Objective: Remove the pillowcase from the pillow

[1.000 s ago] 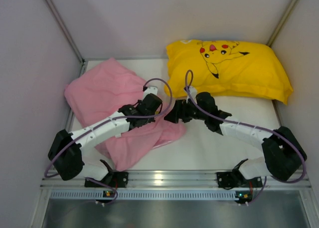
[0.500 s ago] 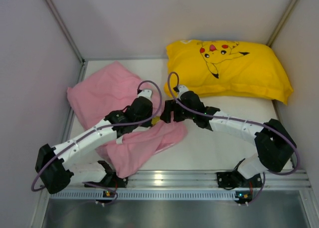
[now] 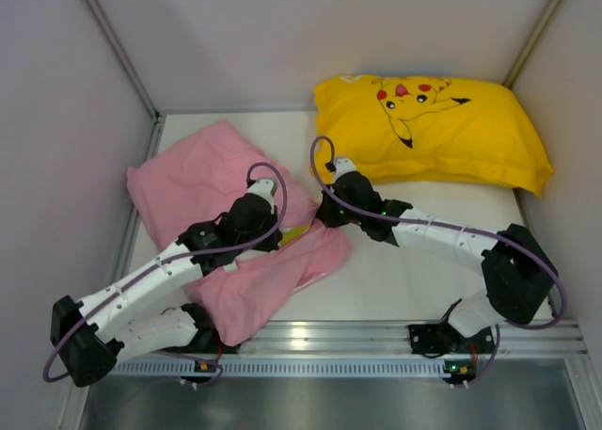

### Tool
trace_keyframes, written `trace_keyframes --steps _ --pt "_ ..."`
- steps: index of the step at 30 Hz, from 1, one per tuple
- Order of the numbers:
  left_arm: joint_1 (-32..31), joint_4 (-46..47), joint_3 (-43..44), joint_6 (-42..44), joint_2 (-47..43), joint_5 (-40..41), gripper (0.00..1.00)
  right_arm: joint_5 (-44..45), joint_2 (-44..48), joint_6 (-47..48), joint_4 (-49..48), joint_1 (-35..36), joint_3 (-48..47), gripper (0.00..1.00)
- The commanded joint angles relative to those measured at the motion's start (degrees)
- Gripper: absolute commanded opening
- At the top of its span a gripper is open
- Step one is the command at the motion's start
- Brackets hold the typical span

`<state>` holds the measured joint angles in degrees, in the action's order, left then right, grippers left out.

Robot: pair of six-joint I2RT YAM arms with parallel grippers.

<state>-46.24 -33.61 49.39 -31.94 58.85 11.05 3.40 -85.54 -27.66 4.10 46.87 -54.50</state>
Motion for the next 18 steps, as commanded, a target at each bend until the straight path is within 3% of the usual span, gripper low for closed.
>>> trace_keyframes --steps 1,8,18 --pt "-0.34 -1.11 -1.13 -1.37 -2.69 -2.08 0.00 8.37 2.83 2.87 2.49 -0.38 -3.86 0.00" --pt "-0.34 -1.46 -5.09 -1.19 -3.48 -6.47 0.00 7.41 4.33 5.59 3.02 -0.29 -7.63 0.00" --pt "-0.43 -3.05 -1.67 -1.45 -7.08 -9.98 0.00 8.29 0.30 6.57 3.55 -0.73 -10.98 0.00"
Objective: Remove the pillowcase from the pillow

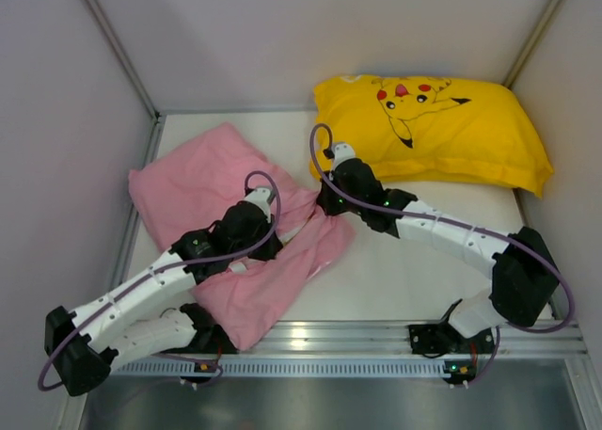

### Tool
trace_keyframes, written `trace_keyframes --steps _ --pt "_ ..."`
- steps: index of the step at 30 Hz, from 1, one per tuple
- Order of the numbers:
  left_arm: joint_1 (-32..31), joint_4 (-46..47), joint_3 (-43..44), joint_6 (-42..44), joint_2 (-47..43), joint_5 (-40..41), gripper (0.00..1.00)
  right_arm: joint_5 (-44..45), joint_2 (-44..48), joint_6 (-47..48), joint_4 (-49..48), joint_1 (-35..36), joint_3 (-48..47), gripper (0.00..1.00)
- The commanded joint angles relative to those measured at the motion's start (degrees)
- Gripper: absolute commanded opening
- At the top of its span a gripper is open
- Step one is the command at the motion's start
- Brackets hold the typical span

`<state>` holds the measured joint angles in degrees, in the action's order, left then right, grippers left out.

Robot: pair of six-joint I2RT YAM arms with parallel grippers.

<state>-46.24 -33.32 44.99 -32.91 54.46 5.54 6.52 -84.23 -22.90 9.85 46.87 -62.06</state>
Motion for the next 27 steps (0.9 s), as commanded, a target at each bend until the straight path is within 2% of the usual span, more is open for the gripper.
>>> trace_keyframes --steps 1,7,10,16,18,21,27 --pt "-0.43 -3.24 3.17 -0.41 -3.91 -5.10 0.00 4.90 -1.90 1.71 -2.11 -1.08 -3.24 0.00" --pt "-0.43 -4.30 6.07 0.04 -8.39 -10.28 0.00 1.04 -6.56 -1.36 -1.76 -2.84 -2.45 0.00" --pt "-0.34 -4.21 7.04 -1.28 -12.25 -10.29 0.00 0.68 -8.06 -2.33 -2.11 -2.75 -1.75 0.00" --pt "-0.34 -4.21 13.71 -2.86 -13.76 -6.25 0.00 -3.27 -8.41 -5.40 -6.85 -2.49 3.95 0.00" --pt "-0.43 -4.21 15.47 -3.74 -13.33 -1.25 0.00 -4.58 -6.75 -5.41 -8.34 -1.88 5.37 0.00" --pt "-0.34 -4.30 16.09 -5.32 -13.06 5.06 0.00 -4.94 -3.77 -5.05 -12.47 0.58 8.97 0.00" --pt "-0.34 -4.12 16.44 -6.21 -10.95 10.01 0.00 -5.47 0.28 -5.32 -16.35 4.80 13.63 0.00"
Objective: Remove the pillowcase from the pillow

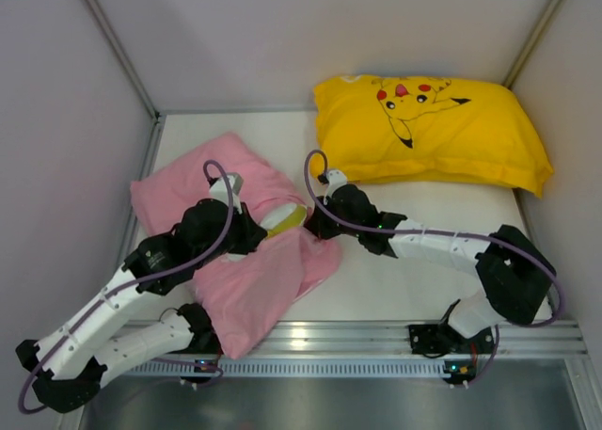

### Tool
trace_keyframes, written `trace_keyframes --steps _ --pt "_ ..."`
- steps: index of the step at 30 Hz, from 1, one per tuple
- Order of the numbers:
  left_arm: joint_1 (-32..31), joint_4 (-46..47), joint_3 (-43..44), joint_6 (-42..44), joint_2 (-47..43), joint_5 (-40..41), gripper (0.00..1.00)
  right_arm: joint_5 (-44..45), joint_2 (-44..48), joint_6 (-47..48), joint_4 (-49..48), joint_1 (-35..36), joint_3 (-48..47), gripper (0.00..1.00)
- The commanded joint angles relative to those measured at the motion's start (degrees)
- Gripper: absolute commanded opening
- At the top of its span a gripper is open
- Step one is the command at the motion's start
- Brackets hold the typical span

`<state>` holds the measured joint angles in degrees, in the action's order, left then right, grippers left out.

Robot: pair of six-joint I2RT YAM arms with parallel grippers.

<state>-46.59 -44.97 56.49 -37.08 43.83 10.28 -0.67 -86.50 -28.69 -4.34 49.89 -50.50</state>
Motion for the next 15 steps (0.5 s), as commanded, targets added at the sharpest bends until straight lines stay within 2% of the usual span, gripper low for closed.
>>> trace_keyframes --steps 1,8,15 --pt "0.01 7.79 5.03 -1.86 0.45 5.79 0.00 1.72 3.00 0.74 -2.43 2.75 2.68 0.00" --pt "0.01 9.37 5.65 -1.94 1.96 6.68 0.00 5.14 3.27 0.21 -1.56 4.52 5.06 0.00" --pt "0.01 11.13 12.84 -0.98 4.59 6.41 0.00 4.18 -1.65 -3.39 -3.30 5.39 6.64 0.00"
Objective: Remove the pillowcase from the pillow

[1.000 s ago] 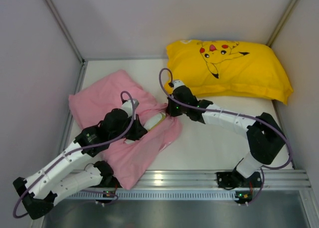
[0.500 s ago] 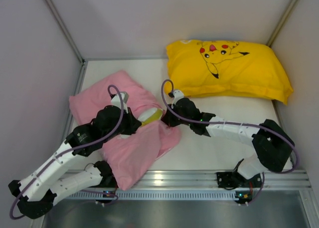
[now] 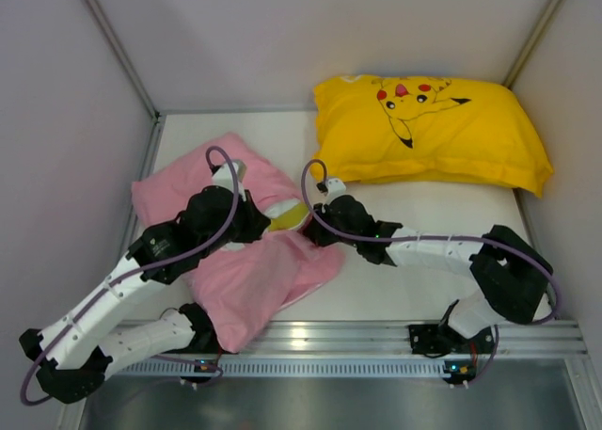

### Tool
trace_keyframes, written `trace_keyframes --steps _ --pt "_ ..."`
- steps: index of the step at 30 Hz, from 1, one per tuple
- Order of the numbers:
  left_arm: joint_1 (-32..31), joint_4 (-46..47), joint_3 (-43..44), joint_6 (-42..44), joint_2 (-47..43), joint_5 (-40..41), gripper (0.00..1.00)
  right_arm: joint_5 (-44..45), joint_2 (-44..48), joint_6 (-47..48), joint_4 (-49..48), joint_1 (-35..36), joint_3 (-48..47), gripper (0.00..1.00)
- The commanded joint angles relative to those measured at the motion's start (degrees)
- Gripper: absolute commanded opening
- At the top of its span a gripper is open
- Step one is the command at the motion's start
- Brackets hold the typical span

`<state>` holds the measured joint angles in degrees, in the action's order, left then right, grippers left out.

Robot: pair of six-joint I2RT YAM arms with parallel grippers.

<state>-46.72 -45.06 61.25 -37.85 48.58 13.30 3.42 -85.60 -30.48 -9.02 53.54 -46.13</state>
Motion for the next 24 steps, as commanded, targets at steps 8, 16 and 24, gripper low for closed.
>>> trace_keyframes --steps 8,16,24 --pt "0.14 13.07 11.87 -0.12 1.26 0.94 0.00 2.55 -4.13 -2.31 0.75 2.53 3.77 0.00" --pt "0.14 13.15 8.10 -0.12 -1.29 -0.02 0.00 11.78 0.87 1.48 8.92 0.43 -0.10 0.44" --pt "0.14 14.56 1.59 0.40 2.22 -2.40 0.00 10.86 9.66 -3.44 21.85 -3.86 -3.79 0.99"
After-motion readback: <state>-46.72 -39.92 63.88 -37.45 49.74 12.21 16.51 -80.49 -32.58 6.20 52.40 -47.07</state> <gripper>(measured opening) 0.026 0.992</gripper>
